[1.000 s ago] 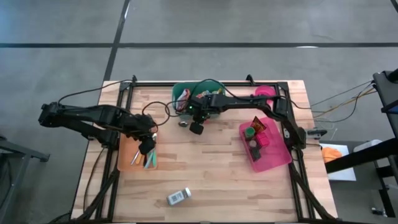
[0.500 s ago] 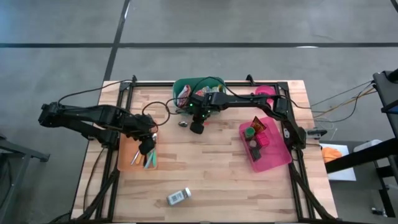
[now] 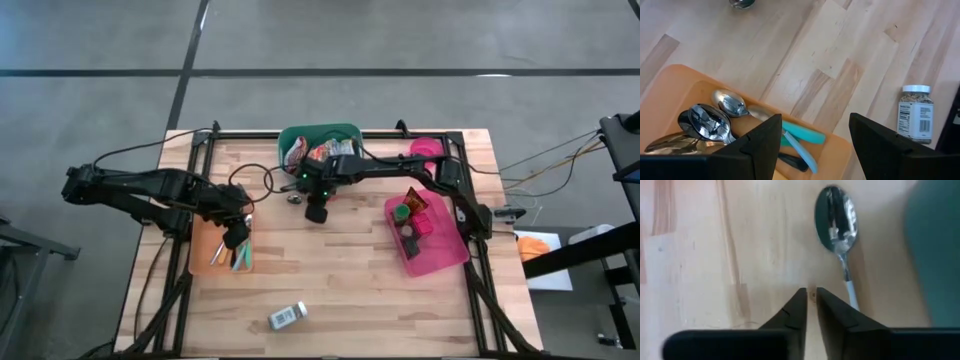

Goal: Pick & Place Food Item
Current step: Put the orange spoon into the orange bin

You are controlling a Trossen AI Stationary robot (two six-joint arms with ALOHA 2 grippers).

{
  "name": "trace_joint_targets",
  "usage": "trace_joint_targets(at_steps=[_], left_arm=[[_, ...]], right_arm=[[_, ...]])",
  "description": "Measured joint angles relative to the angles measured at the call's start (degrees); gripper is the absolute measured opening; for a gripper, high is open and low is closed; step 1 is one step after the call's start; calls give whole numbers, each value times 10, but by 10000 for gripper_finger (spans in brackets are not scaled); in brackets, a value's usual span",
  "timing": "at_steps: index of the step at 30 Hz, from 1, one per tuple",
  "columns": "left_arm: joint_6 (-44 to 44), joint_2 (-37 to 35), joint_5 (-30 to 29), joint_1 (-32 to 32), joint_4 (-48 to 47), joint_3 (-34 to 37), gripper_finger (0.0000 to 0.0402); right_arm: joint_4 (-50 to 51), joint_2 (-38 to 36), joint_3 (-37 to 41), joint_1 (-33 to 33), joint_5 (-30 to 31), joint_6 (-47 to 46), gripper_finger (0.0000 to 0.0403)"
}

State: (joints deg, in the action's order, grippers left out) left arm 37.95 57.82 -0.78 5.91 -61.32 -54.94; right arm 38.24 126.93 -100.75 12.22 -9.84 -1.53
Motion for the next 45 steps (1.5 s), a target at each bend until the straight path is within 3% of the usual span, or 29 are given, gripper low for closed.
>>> trace_joint_targets(at_steps=[2,8,14,23,45], left_arm=[[0,0,4,0,0,0,236],[9,0,10,0,0,0,236],[13,0,19,0,1,0,236],[13,0,24,3,2,0,236],[11,0,34,6,2,0,236]], right_arm=[[-2,10,0,-2,-8,-7,56],[-11,14,-2,-8,46,0,139],[-24,18,-2,-8,60,5,178],[-32,36,-2,-16,114,61,182],[-23,54,-2,-16,116,82,182]])
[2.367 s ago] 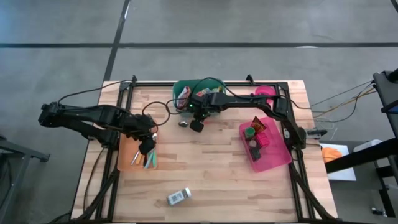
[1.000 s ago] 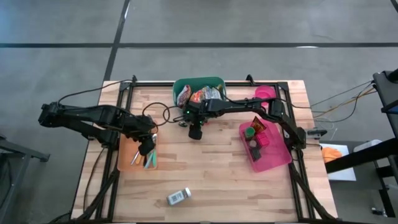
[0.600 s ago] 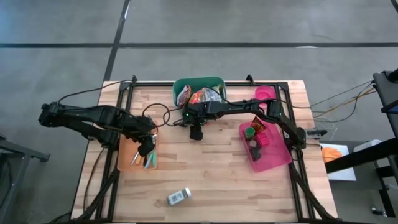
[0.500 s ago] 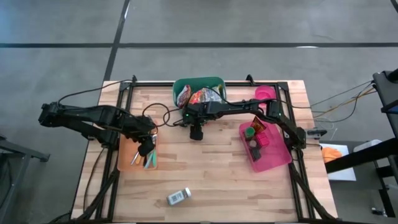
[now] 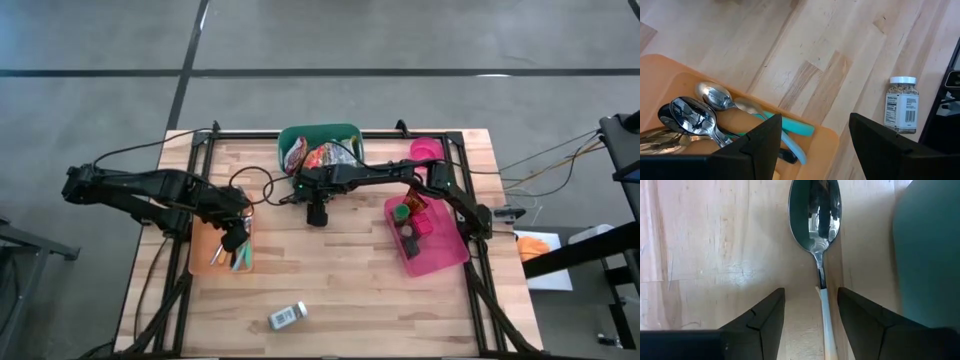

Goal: Pick & Place Food Item
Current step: Put the orange spoon into the orange bin

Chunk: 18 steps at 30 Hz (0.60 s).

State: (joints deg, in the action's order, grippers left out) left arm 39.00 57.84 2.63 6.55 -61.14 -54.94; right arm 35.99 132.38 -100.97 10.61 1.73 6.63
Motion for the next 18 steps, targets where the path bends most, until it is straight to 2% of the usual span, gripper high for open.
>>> trace_joint_targets(at_steps=[4,9,18], left_arm=[[3,0,0,0,0,0,236],[4,0,4,0,0,0,236],[4,0,5,0,0,0,236]], right_arm=[[12,0,-9,-2,1,-5,182],[67,2,-54,-5,36,-37,182],[112,1,-109,-12,38,-164,182]])
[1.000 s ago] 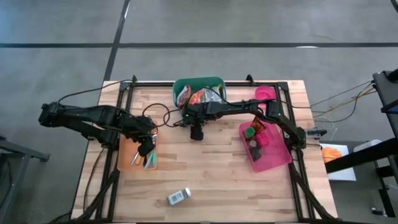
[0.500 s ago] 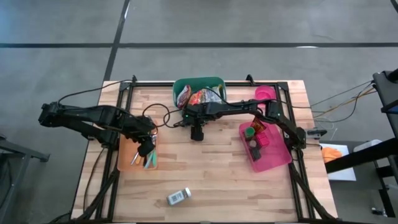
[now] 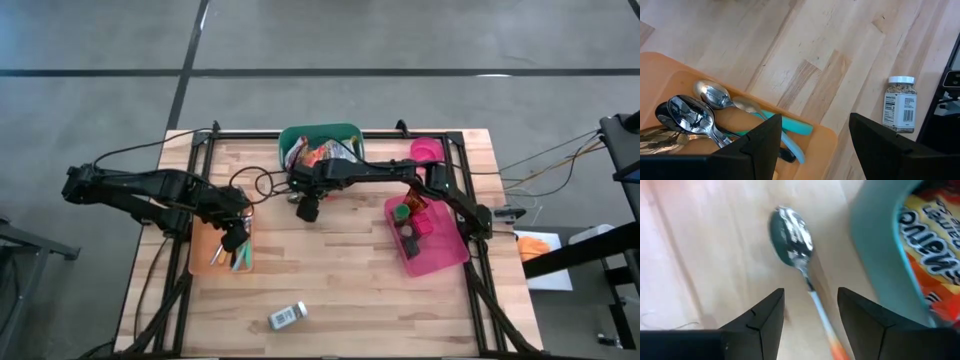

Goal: Pick & Place Food Item
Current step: Put the orange spoon into the orange bin

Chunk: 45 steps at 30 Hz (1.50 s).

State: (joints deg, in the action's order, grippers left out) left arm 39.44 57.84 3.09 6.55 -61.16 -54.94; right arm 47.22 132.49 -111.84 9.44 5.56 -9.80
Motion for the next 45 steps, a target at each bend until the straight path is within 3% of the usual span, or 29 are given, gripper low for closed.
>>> trace_joint_targets(at_steps=[3,12,26,30,36,45], left_arm=[[0,0,0,0,0,0,236],[-1,0,5,1,0,0,236],[-1,0,15,3,0,0,236],[-1,0,15,3,0,0,236],[0,0,15,3,0,0,236],[0,0,15,3,0,0,236]], right_arm=[[-9,0,-2,-12,0,7,182],[-101,0,52,-46,5,166,182],[-116,-1,72,-25,22,188,179],[-119,-1,72,-26,21,188,139],[-125,-1,72,-20,48,196,25],[-135,-2,75,-13,57,210,8]])
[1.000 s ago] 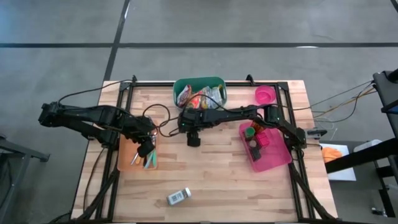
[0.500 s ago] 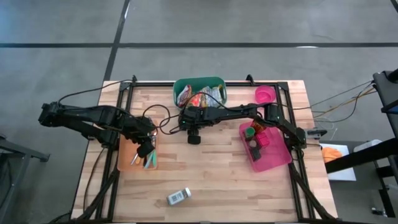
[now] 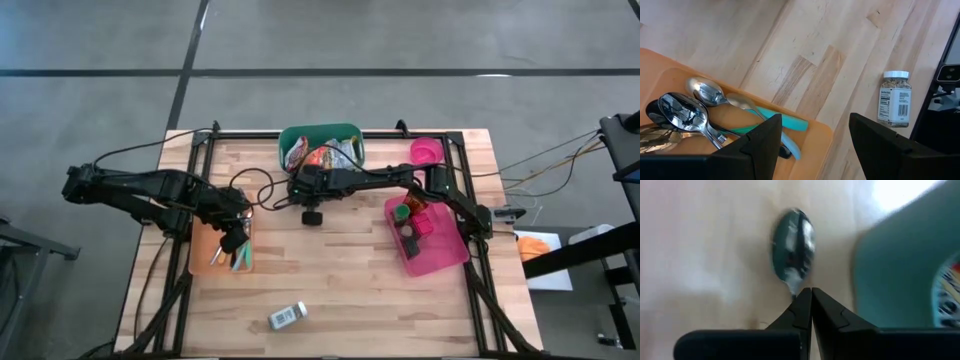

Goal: Pick & Place Food Item
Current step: Put the orange spoon into the orange bin

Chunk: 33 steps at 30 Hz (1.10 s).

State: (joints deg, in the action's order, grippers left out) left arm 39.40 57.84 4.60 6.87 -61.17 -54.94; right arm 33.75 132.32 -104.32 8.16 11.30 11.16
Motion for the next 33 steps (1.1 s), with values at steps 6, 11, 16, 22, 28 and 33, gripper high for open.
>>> trace_joint_targets(at_steps=[6,11,16,22,28,33], left_arm=[[0,0,0,0,0,0,236],[0,0,0,0,0,0,236],[0,0,0,0,0,0,236],[0,0,2,0,0,0,236],[5,0,6,0,0,0,236],[11,0,10,0,0,0,236]], right_arm=[[2,0,13,0,43,28,8],[3,0,17,0,41,55,8],[3,0,19,0,39,65,8],[18,0,27,0,11,73,8],[39,1,30,-1,4,55,8],[62,2,23,-3,-40,32,8]])
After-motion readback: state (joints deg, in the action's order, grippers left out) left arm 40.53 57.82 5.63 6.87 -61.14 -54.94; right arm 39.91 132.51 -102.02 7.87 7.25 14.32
